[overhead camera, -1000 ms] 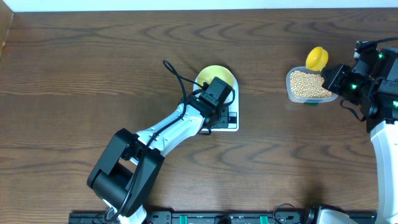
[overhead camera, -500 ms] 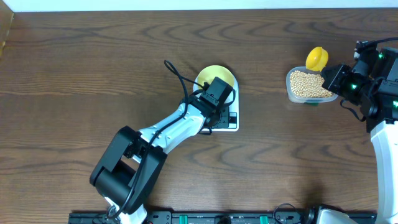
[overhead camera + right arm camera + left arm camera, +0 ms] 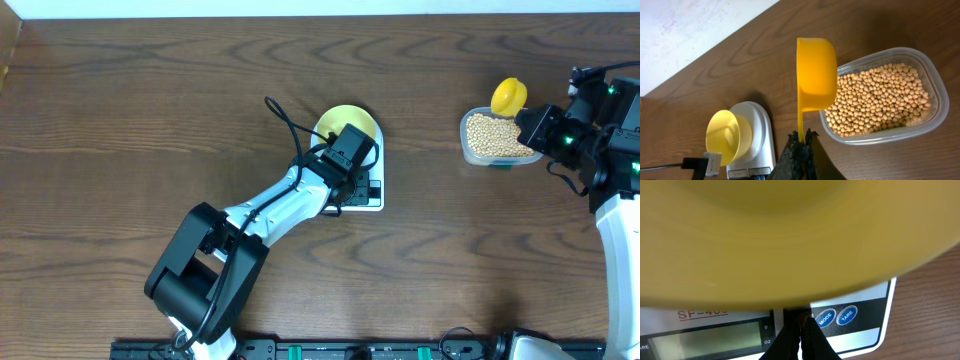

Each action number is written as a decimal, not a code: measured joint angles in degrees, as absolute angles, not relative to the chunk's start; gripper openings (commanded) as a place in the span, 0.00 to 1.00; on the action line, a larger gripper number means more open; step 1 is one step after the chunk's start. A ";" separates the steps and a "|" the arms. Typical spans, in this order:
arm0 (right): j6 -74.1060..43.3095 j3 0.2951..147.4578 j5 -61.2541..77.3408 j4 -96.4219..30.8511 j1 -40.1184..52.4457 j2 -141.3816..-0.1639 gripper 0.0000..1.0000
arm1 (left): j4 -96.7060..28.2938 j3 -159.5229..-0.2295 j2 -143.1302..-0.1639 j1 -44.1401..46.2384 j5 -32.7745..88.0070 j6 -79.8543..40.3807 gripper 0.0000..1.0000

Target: Scoop item into bowl and weigh 50g on scale

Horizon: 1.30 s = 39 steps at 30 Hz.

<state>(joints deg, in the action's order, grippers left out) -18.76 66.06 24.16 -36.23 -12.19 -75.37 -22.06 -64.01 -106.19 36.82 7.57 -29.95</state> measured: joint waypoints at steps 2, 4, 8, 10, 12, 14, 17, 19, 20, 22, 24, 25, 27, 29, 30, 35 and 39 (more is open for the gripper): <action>-18.76 66.06 24.16 -36.51 -12.19 -75.37 0.01 | -22.04 -64.01 -106.28 36.82 7.60 -29.98 0.08; -18.74 66.06 24.16 -36.84 -12.19 -75.37 0.01 | -22.00 -64.05 -106.45 36.84 7.60 -30.22 0.07; -18.48 66.06 24.16 -37.08 -12.19 -75.37 0.01 | -22.63 -64.58 -106.96 36.82 7.64 -31.11 0.07; -18.35 66.06 24.16 -37.08 -12.16 -75.37 0.01 | -23.16 -64.95 -107.18 36.82 7.68 -31.79 0.07; -18.24 66.06 24.16 -37.08 -12.19 -75.37 0.01 | -23.59 -65.12 -107.26 36.82 7.79 -32.42 0.07; -18.17 66.06 24.16 -37.08 -12.16 -75.37 0.01 | -24.25 -65.32 -107.33 36.75 7.79 -33.28 0.07; -18.17 66.06 24.16 -37.08 -12.16 -75.37 0.01 | -25.50 -65.56 -107.37 36.42 7.79 -34.57 0.07; -18.17 66.06 24.16 -37.08 -12.16 -75.37 0.01 | -25.63 -65.63 -107.37 36.27 8.05 -34.87 0.07; -18.17 66.06 24.16 -37.08 -12.19 -75.37 0.01 | -25.65 -65.63 -107.37 36.23 8.10 -34.96 0.07; -18.17 66.06 24.16 -37.08 -12.16 -75.37 0.01 | -25.65 -65.63 -107.37 36.16 8.27 -34.98 0.07; -18.17 66.06 24.16 -37.08 -12.19 -75.37 0.01 | -25.63 -65.63 -107.37 36.12 8.29 -34.98 0.08; -18.17 66.06 24.16 -37.08 -12.16 -75.37 0.01 | -25.52 -65.63 -107.37 36.12 8.34 -34.98 0.07; -18.17 66.06 24.16 -37.08 -12.19 -75.37 0.01 | -25.28 -65.63 -107.37 36.10 8.51 -34.96 0.07; -18.17 66.06 24.16 -37.08 -12.16 -75.37 0.01 | -25.04 -65.60 -107.37 36.05 8.64 -34.96 0.07; -18.17 66.06 24.16 -37.06 -12.19 -75.37 0.01 | -24.93 -65.60 -107.37 36.01 8.69 -34.96 0.07; -18.17 66.06 24.16 -37.08 -12.16 -75.37 0.01 | -23.59 -65.60 -107.57 36.01 8.69 -34.89 0.07; -18.17 66.06 24.14 -37.06 -12.16 -75.37 0.01 | -23.29 -65.60 -107.59 35.99 8.69 -34.72 0.07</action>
<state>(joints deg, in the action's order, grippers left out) -18.17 66.06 24.14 -37.06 -12.16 -75.37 -23.29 -65.60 -107.59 35.99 8.69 -34.72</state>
